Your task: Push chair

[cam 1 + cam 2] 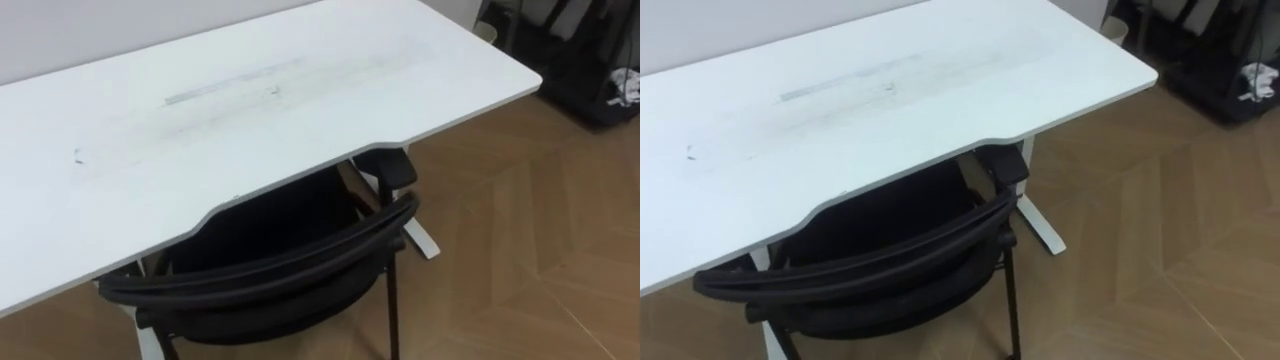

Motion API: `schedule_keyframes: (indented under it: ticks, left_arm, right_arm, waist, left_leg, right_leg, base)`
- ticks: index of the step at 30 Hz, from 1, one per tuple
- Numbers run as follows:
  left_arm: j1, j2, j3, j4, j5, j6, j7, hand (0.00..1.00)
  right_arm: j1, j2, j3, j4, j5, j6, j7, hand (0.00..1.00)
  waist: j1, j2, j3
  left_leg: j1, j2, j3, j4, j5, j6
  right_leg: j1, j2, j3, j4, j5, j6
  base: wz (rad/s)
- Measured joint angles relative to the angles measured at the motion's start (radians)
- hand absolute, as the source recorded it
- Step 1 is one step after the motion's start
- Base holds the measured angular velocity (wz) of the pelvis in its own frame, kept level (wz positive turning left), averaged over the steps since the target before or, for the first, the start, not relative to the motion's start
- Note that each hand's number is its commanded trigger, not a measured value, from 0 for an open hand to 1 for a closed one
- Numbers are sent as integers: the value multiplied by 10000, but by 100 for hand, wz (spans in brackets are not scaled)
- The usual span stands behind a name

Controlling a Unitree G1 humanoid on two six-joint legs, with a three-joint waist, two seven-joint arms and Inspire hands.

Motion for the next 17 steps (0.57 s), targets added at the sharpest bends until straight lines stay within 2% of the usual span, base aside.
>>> schedule_keyframes:
  ticks: [3,6,7,9,13,15,17]
  left_arm:
    - [-296,19,-890,421,154,132,-857,0]
    - [-606,28,-1608,917,182,272,-1461,0]
    - [-829,27,-1970,1072,241,453,-1698,0]
    - [-1303,23,-2469,1121,322,661,-2145,0]
    - [-2101,28,-3401,1110,447,734,-2484,0]
    - [-2593,90,-4053,1037,691,776,-2695,0]
    - [-2831,210,-4332,1070,730,785,-2885,0]
  right_arm:
    - [-401,-20,847,935,-249,0,864,0]
    - [-798,33,1399,1173,-264,-4,1368,0]
    - [-1037,44,1635,1378,-263,-5,1647,0]
    - [-1385,134,1921,1483,-518,80,2106,0]
    - [-1658,159,2722,1477,-593,83,2609,0]
    - [-1935,181,3184,1502,-852,110,3016,0]
    - [-2143,182,3604,1521,-944,111,3297,0]
  waist:
    - [10,-9,13]
    - [-16,-14,21]
    - [-32,-38,37]
    - [-48,-122,137]
    - [-78,-160,203]
    - [-72,-195,194]
    - [-110,-219,199]
  left_leg:
    - [20,2,3,-21,-12,-21]
    - [82,4,-58,-52,-30,-31]
    - [86,-7,-169,-39,-39,-29]
    - [60,-8,-226,-57,-47,-40]
    - [-28,4,-243,-94,-50,-45]
    - [-25,5,-244,-109,-61,-64]
    - [-45,5,-280,-103,-63,-69]
  right_leg:
    - [-12,27,79,-12,-18,-16]
    - [24,56,169,-48,-14,-19]
    - [24,63,194,-49,-14,-20]
    - [15,83,210,-94,-17,-27]
    - [-6,106,221,-280,52,-43]
    - [-25,118,249,-285,50,-43]
    - [-31,119,256,-337,51,-44]
  base:
    - [-6]
    - [-14]
    - [-9]
    - [-3]
    - [0]
    - [-9]
    - [-11]
